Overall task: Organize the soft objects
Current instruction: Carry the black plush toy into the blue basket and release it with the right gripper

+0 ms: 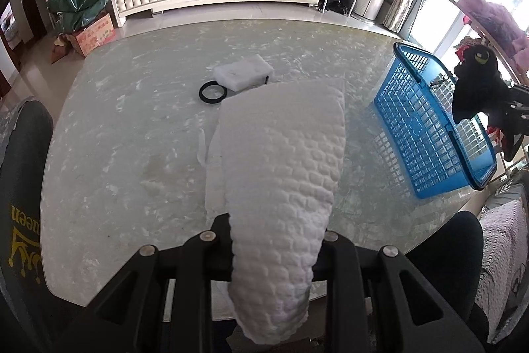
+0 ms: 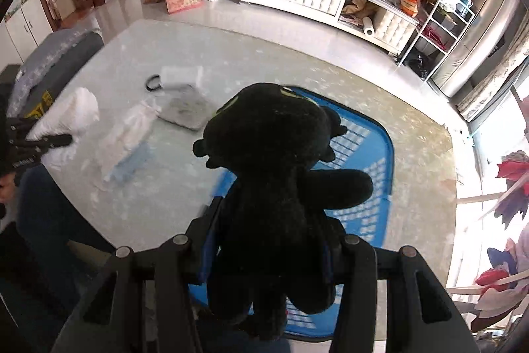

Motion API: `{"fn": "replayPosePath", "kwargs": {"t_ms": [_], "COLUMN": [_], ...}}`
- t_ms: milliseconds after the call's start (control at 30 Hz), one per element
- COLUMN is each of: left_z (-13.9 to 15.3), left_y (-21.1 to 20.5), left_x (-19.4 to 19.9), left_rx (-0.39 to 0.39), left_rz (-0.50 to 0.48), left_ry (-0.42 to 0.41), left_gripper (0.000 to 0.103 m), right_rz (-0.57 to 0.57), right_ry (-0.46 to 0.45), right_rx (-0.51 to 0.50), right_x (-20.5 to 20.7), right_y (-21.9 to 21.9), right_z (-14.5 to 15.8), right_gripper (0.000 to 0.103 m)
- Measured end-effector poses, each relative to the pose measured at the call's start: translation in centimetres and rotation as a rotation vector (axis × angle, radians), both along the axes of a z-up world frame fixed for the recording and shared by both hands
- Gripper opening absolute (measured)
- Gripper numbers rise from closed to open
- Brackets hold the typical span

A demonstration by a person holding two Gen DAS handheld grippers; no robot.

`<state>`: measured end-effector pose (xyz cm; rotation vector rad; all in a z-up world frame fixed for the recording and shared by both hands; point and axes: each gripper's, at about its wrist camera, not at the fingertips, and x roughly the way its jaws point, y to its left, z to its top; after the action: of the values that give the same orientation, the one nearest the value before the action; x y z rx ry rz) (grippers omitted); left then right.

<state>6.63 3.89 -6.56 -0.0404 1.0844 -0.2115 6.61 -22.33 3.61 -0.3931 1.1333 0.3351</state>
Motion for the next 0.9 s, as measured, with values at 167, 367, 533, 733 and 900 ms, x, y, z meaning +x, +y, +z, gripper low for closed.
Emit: {"fn": "replayPosePath", "kwargs": {"t_ms": [167, 367, 533, 733, 900], "left_z": [-0.4, -1.3, -1.5, -2.7, -3.0], "left_y": [-1.4, -2.8, -2.8, -2.8, -2.7], "left_x": [0.6, 1.8, 2.5, 2.8, 2.8], "left_rx": [-0.001, -0.023, -0.044, -0.037, -0.046], "left_rz": [-0.005, -0.018, -0.020, -0.032, -0.021], "left_ry": [0.002, 0.029, 0.025, 0.050, 0.054], "left_gripper": [0.025, 0.025, 0.025, 0.025, 0.025], "right_rz": [0.010, 0.035, 0.071, 0.099, 0.109], "right_ry": [0.067, 0.157, 0.208, 0.232, 0.235], "right_rx": [-0.017, -0.050, -0.089, -0.137, -0.159], "right_x": [0.8, 1.6, 2.0, 1.6, 1.8], "right_y": [-2.0, -2.5, -1.3, 0.5, 0.7], "right_z": [-2.8, -6.8, -9.5, -11.9, -12.4], "right_gripper": [0.046, 0.046, 0.046, 0.047, 0.047]}}
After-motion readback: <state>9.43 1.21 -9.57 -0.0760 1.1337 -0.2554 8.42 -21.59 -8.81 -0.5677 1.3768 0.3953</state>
